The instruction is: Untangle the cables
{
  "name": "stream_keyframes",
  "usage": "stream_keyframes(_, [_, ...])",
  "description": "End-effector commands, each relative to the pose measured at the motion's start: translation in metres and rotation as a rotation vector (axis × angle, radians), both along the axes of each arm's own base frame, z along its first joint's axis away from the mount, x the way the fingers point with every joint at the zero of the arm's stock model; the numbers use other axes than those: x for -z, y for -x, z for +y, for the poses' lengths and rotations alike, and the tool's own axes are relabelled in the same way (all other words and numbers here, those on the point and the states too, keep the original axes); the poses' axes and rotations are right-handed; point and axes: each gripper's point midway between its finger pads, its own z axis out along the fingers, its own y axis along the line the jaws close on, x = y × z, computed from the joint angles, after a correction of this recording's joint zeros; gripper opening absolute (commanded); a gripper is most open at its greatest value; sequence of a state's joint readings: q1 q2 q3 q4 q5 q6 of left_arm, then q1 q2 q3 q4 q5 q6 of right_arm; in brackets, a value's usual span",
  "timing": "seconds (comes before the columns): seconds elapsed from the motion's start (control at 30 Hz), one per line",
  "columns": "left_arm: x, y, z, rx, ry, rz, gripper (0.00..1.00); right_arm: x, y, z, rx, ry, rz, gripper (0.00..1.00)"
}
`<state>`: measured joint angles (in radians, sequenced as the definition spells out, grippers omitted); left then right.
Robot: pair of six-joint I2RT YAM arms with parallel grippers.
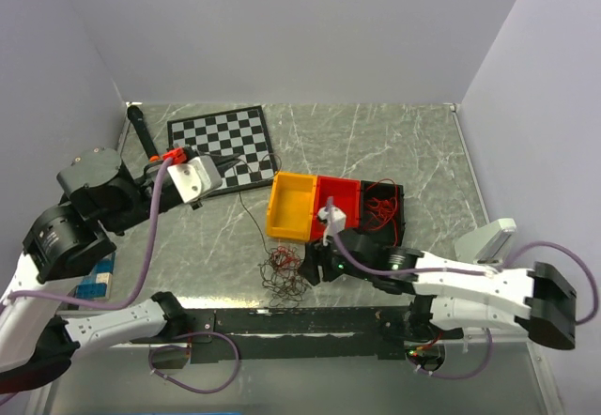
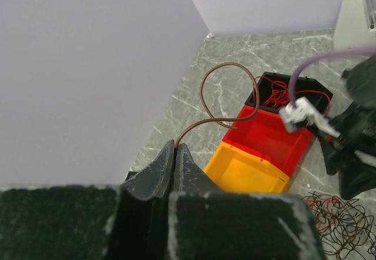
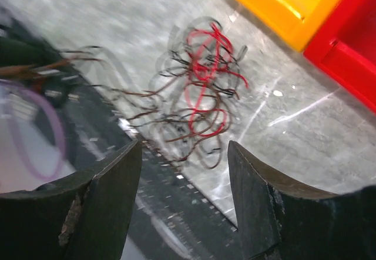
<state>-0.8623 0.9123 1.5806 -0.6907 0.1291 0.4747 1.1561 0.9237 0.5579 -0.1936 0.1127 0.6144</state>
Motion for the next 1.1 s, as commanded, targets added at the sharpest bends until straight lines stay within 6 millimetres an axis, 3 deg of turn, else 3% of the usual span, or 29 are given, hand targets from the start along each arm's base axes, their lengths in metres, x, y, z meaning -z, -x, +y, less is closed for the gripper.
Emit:
stream_keyframes(0.0, [-0.008,0.008,0.006,0.020,0.009,-0.041,0.01,0.001,-0.012,0.033,-0.049,0.017,-0.029,0.66])
stream_keyframes(0.17, [-0.002,0.005,0.015,-0.018,-0.011,-0.060,0.01,0.011,-0.016,0.053,-0.081,0.030,-0.021,0.65])
stream_keyframes(0.33, [-0.020,0.005,0.028,-0.066,0.016,-0.122,0.01,0.022,-0.018,0.056,-0.079,0.048,0.003,0.60])
stream_keyframes(0.4, [-0.025,0.004,0.037,-0.098,0.009,-0.141,0.01,0.011,-0.013,0.057,-0.099,-0.003,-0.007,0.63])
stream_keyframes(0.53, [-0.004,0.005,0.051,-0.128,-0.084,-0.166,0.01,-0.011,-0.006,0.040,-0.107,-0.051,-0.027,0.67])
stream_keyframes(0.6, [0.016,0.006,0.052,-0.124,-0.123,-0.152,0.01,-0.021,-0.005,0.032,-0.104,-0.061,-0.038,0.68])
stream_keyframes(0.7, [0.028,0.007,0.054,-0.124,-0.136,-0.146,0.01,-0.024,-0.020,0.020,-0.027,-0.045,-0.034,0.68])
stream_keyframes(0.8, [0.030,0.006,0.053,-0.123,-0.128,-0.144,0.01,-0.007,-0.042,0.015,0.060,0.024,0.026,0.68])
stream_keyframes(1.07, [0.031,0.005,0.046,-0.106,-0.125,-0.124,0.01,0.033,-0.054,0.050,0.042,0.160,0.123,0.65])
